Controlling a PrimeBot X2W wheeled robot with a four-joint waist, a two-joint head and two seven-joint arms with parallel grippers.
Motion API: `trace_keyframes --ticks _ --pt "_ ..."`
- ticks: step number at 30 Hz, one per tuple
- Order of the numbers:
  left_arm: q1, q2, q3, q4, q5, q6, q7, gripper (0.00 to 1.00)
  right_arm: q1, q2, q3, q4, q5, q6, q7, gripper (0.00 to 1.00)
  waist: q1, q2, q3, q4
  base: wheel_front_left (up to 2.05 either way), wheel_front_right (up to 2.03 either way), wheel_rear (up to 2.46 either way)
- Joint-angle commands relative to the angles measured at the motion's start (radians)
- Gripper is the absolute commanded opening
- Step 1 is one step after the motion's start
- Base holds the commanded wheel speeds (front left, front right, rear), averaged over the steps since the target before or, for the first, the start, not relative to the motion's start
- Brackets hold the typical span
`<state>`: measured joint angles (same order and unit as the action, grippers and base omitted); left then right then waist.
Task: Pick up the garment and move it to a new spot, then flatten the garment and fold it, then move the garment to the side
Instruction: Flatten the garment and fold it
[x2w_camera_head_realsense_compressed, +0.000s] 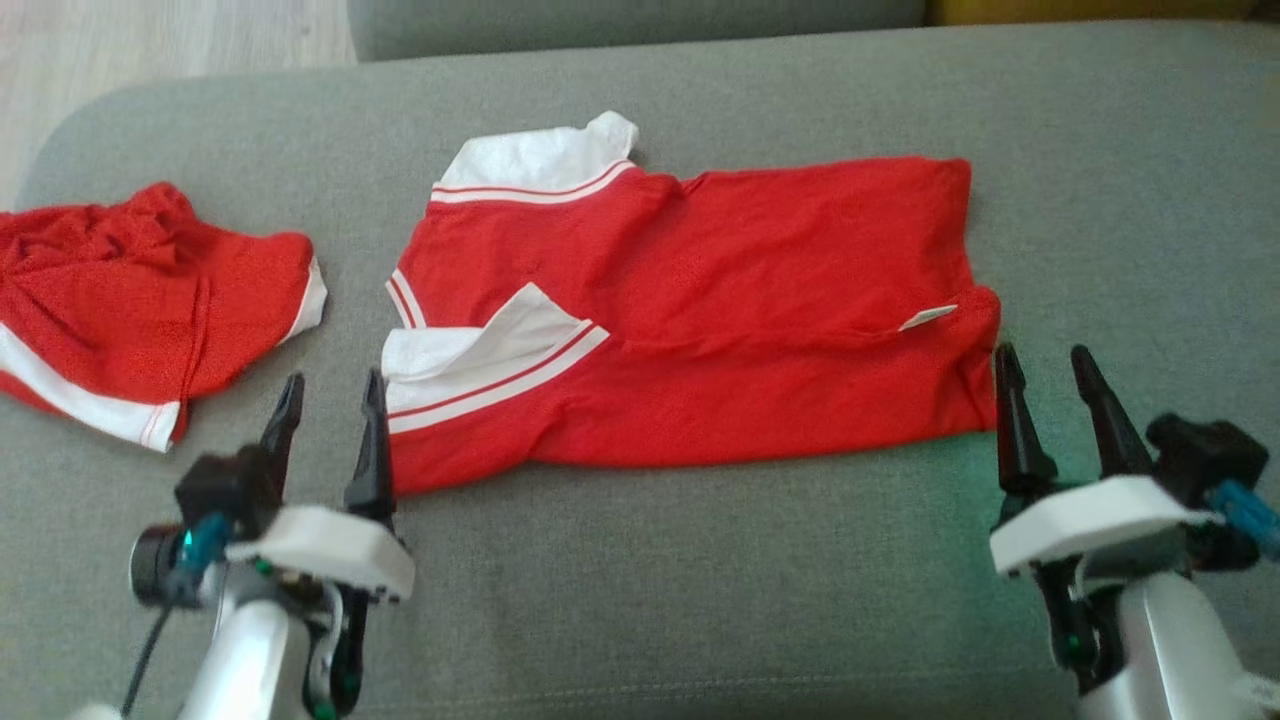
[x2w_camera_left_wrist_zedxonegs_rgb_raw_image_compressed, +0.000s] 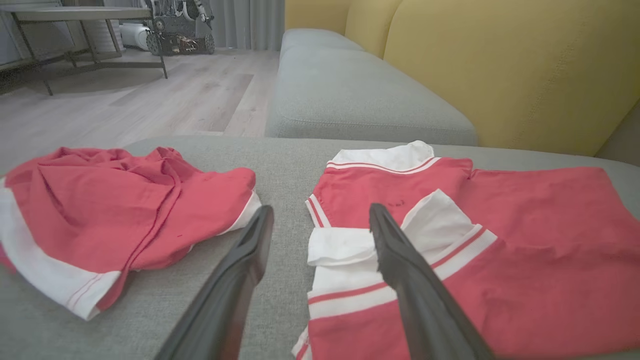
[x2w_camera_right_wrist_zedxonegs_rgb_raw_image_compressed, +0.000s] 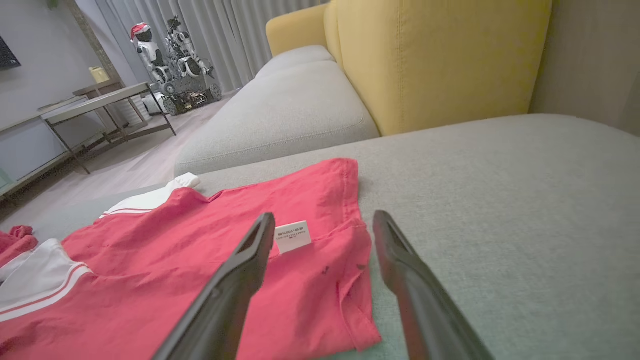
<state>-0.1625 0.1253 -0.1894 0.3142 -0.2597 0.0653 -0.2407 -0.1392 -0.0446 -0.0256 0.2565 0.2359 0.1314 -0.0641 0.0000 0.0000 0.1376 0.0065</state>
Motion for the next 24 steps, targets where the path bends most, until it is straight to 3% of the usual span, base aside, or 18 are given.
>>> trace_keyframes --ticks 1,11,24 --pt "0.008 0.025 0.024 -0.06 0.016 0.014 -0.013 1.0 0.005 -0.006 0.026 -0.06 -0.023 -0.001 -0.017 1.0 0.0 0.0 -0.018 -0.006 0.0 0.0 0.0" --pt "0.166 0.041 0.019 -0.132 0.032 0.048 -0.01 1.0 0.134 -0.006 0.038 -0.152 -0.095 -0.001 -0.001 1.0 0.0 0.0 -0.066 -0.02 0.0 0.0 0.0" --pt "0.181 0.043 0.009 -0.144 0.016 0.055 0.012 1.0 0.165 -0.006 0.038 -0.188 -0.084 -0.001 0.025 1.0 0.0 0.0 -0.076 -0.024 0.0 0.0 0.0"
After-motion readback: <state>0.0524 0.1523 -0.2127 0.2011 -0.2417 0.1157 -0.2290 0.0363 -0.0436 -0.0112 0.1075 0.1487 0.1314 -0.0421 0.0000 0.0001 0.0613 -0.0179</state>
